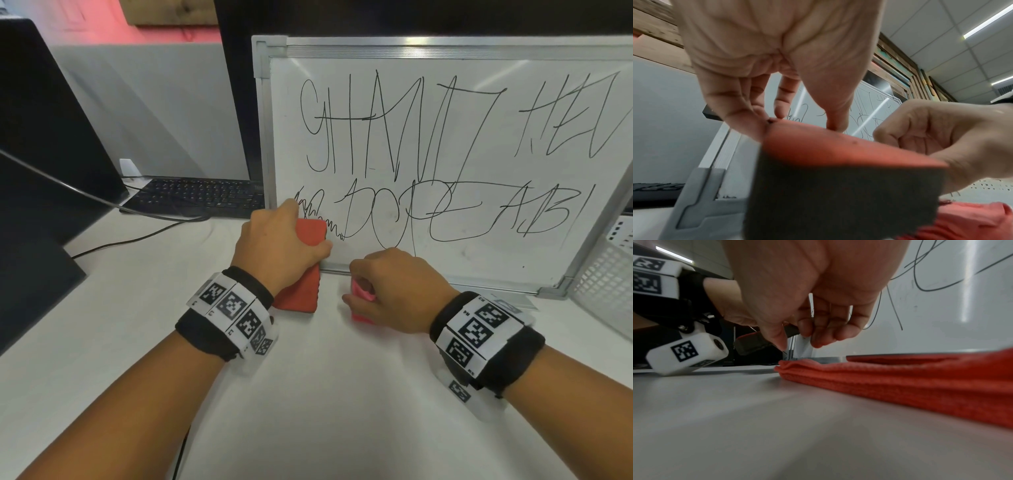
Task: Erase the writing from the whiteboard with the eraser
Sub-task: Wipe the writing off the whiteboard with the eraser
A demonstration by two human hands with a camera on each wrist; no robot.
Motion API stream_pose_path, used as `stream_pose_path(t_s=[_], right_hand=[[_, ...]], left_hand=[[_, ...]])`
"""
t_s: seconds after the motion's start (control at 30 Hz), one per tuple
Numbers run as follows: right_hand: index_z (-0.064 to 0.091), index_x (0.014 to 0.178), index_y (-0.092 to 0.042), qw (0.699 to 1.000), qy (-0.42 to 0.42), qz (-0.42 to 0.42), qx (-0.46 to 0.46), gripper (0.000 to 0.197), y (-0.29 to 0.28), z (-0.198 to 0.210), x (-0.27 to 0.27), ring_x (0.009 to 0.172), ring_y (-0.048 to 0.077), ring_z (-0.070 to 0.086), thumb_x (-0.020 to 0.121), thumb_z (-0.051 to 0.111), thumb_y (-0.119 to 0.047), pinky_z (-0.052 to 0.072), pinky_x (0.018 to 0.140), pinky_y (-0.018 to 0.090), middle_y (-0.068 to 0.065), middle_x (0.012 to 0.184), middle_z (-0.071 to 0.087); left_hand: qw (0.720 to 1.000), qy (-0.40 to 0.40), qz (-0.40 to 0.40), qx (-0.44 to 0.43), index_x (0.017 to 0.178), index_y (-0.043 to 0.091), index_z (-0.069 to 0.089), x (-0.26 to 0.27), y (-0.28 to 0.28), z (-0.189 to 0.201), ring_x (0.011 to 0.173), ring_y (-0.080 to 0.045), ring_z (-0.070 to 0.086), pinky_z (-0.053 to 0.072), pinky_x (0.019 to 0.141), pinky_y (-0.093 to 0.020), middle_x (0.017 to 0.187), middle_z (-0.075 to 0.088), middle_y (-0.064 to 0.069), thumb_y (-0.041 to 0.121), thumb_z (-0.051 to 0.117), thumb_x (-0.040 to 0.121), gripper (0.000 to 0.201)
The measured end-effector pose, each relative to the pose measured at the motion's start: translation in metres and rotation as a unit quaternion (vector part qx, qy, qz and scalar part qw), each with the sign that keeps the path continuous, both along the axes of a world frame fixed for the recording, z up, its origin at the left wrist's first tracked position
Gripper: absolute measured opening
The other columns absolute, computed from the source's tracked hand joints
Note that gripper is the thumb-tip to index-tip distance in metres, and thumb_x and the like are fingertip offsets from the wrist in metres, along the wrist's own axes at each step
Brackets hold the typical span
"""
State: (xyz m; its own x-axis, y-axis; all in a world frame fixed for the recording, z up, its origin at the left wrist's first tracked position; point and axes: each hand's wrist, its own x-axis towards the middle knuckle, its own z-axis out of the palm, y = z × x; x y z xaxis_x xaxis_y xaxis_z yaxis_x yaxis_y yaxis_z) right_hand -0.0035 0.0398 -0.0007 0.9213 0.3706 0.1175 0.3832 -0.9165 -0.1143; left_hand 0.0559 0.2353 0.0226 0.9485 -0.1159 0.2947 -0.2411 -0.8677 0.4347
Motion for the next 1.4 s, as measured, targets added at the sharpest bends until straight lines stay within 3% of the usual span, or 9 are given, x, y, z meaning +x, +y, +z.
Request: stream_pose_path(t_s=[0.2, 0.43, 0.63, 0.87, 1.07, 1.2, 1.3, 1.4], right_hand=[[0.038, 0.075, -0.027, 1.0, -0.001, 0.002, 0.003, 0.035, -0.001, 0.001, 0.001, 0.075, 0.024, 0.05, 0.091, 0.057, -0.052, 0.034, 0.057, 0.03, -0.008, 0.075, 0.049], [0.038, 0.075, -0.027, 1.0, -0.002, 0.002, 0.005, 0.036, -0.001, 0.0, 0.001, 0.074, 0.024, 0.05, 0.091, 0.056, -0.053, 0.036, 0.057, 0.03, -0.009, 0.073, 0.047], [0.039, 0.075, -0.027, 1.0, -0.002, 0.002, 0.008, 0.035, -0.001, 0.0, 0.001, 0.074, 0.022, 0.048, 0.092, 0.057, -0.052, 0.035, 0.057, 0.03, -0.008, 0.073, 0.047], [0.038, 0.074, -0.027, 1.0, -0.008, 0.004, 0.008, 0.036, -0.001, 0.0, 0.0, 0.073, 0.021, 0.049, 0.091, 0.057, -0.052, 0.034, 0.056, 0.029, -0.009, 0.073, 0.048], [0.037, 0.074, -0.028, 1.0, -0.008, 0.003, 0.009, 0.037, 0.0, 0.0, 0.001, 0.074, 0.022, 0.05, 0.091, 0.057, -0.053, 0.034, 0.056, 0.029, -0.008, 0.074, 0.048], [0.04, 0.075, -0.027, 1.0, -0.018, 0.002, 0.015, 0.035, -0.001, 0.0, 0.001, 0.073, 0.022, 0.049, 0.091, 0.057, -0.053, 0.035, 0.057, 0.03, -0.007, 0.074, 0.049], [0.041, 0.079, -0.025, 0.998, -0.039, 0.004, 0.043, 0.036, -0.002, -0.001, 0.001, 0.072, 0.022, 0.049, 0.09, 0.058, -0.055, 0.04, 0.057, 0.032, -0.005, 0.075, 0.051], [0.04, 0.093, -0.029, 0.989, -0.047, 0.034, 0.136, 0.044, 0.001, 0.001, -0.002, 0.071, 0.014, 0.048, 0.083, 0.068, -0.061, 0.047, 0.062, 0.032, -0.011, 0.078, 0.053]], left_hand=[[0.996, 0.072, 0.009, 0.049, 0.074, 0.025, 0.038, 0.004, 0.006, -0.003, 0.091, -0.031, 0.053, 0.048, 0.071, -0.036, 0.096, 0.054, -0.008, 0.065, 0.076, 0.068, 0.055], [1.0, 0.0, 0.01, 0.012, 0.076, 0.025, 0.04, 0.003, 0.004, 0.0, 0.09, -0.032, 0.051, 0.045, 0.072, -0.037, 0.092, 0.06, -0.006, 0.066, 0.073, 0.067, 0.053], [0.998, 0.057, 0.003, 0.021, 0.073, 0.025, 0.041, 0.002, 0.005, 0.0, 0.093, -0.03, 0.05, 0.047, 0.072, -0.036, 0.094, 0.057, -0.007, 0.063, 0.075, 0.067, 0.052], [0.999, -0.029, -0.001, -0.031, 0.086, 0.02, 0.049, 0.0, 0.001, 0.004, 0.09, -0.026, 0.049, 0.045, 0.071, -0.035, 0.089, 0.059, -0.002, 0.064, 0.072, 0.071, 0.051], [0.998, 0.054, 0.002, 0.024, 0.075, 0.025, 0.04, 0.001, 0.001, -0.002, 0.093, -0.031, 0.052, 0.05, 0.074, -0.037, 0.095, 0.058, -0.007, 0.064, 0.073, 0.067, 0.051], [1.0, -0.005, -0.002, -0.012, 0.082, 0.023, 0.046, 0.001, -0.001, 0.001, 0.09, -0.029, 0.052, 0.046, 0.071, -0.036, 0.091, 0.06, -0.004, 0.067, 0.07, 0.068, 0.052], [0.999, -0.023, -0.009, -0.025, 0.083, 0.025, 0.043, -0.001, -0.005, 0.001, 0.088, -0.03, 0.053, 0.044, 0.07, -0.035, 0.089, 0.06, -0.003, 0.068, 0.069, 0.069, 0.053], [0.999, 0.008, -0.015, -0.037, 0.081, 0.025, 0.042, -0.005, -0.01, 0.0, 0.088, -0.029, 0.05, 0.041, 0.068, -0.035, 0.087, 0.059, -0.003, 0.07, 0.07, 0.068, 0.055]])
